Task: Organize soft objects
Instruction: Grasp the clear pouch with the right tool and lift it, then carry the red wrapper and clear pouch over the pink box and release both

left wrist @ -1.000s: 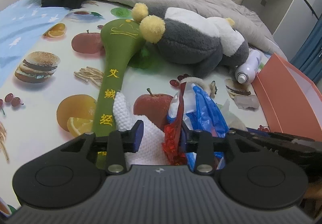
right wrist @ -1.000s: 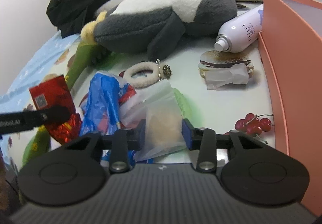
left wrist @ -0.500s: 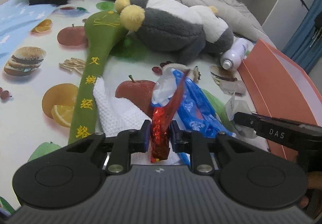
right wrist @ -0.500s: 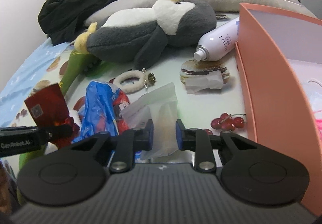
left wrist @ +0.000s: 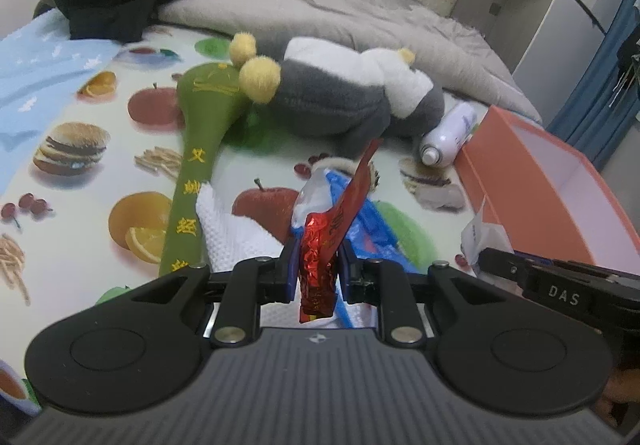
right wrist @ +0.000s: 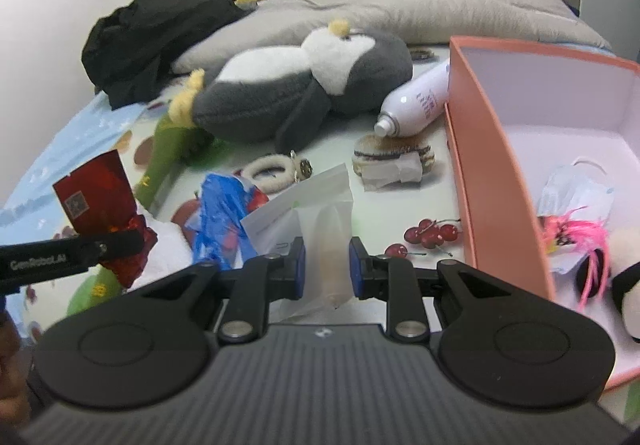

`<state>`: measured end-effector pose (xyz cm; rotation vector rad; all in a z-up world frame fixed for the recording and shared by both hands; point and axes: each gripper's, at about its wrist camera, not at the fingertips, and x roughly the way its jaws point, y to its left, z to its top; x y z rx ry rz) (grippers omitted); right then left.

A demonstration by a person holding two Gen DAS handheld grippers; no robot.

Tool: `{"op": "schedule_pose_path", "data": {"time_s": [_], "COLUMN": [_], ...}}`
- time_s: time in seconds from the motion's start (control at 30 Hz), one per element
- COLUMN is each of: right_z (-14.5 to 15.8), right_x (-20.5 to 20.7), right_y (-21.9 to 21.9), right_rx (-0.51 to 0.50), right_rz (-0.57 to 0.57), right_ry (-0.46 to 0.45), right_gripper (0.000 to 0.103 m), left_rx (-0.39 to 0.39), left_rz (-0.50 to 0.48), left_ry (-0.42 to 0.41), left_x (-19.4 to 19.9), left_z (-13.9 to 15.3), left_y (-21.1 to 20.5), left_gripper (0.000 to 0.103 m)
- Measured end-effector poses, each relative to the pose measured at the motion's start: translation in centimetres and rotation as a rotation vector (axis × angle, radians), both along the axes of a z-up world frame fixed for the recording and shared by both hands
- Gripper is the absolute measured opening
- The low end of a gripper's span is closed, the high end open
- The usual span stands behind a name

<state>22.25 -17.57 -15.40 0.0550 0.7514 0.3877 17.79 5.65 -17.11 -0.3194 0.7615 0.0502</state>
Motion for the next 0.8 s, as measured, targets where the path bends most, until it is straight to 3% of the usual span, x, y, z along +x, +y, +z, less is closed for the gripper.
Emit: {"op": "schedule_pose_path", "data": {"time_s": [0.4,0.8], "right_z": [5.3,12.3], "right_x": [-2.5,-1.7], "right_y": [-2.9,-7.9], "right_rx": [0.051,0.114], "right_rz": [-0.024,-0.096], "right_ry": [-0.051,-0.162], "right_gripper": [0.026,0.026], "left_rx": [-0.028,-0.035], "left_rz": [-0.028,-0.153], "left_ry": [-0.034,-0.127], "left_x": [-1.3,2.2], "left_z": [5.0,13.2], "left_y": [-3.0,-10.6], "left_gripper": [0.024,0.024]}}
